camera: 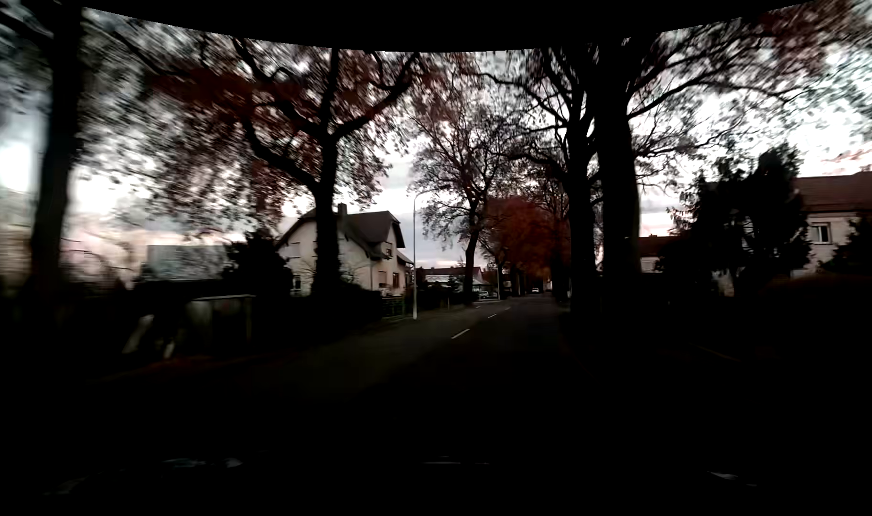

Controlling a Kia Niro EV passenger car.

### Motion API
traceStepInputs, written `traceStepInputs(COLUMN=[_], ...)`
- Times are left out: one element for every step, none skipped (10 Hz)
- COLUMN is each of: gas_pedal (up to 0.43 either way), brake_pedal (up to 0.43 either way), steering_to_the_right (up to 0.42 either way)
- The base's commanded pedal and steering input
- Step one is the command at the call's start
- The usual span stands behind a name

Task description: Follow the waypoints while adhering to traffic rules and regulations

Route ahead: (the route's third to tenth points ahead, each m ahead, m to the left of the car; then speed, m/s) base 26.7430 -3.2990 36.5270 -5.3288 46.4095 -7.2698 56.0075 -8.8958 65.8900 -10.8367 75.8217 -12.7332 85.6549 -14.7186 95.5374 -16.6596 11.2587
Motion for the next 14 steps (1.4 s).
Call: traceStepInputs(gas_pedal=[0.079,0.079,0.079,0.079,0.079,0.079,0.079,0.079,0.079,0.079,0.079,0.079,0.079,0.079], brake_pedal=[0.0,0.0,0.0,0.0,0.0,0.0,0.0,0.0,0.0,0.0,0.0,0.0,0.0,0.0], steering_to_the_right=[0.056,0.059,0.06,0.061,0.061,0.061,0.058,0.055,0.051,0.045,0.04,0.036,0.031,0.024])
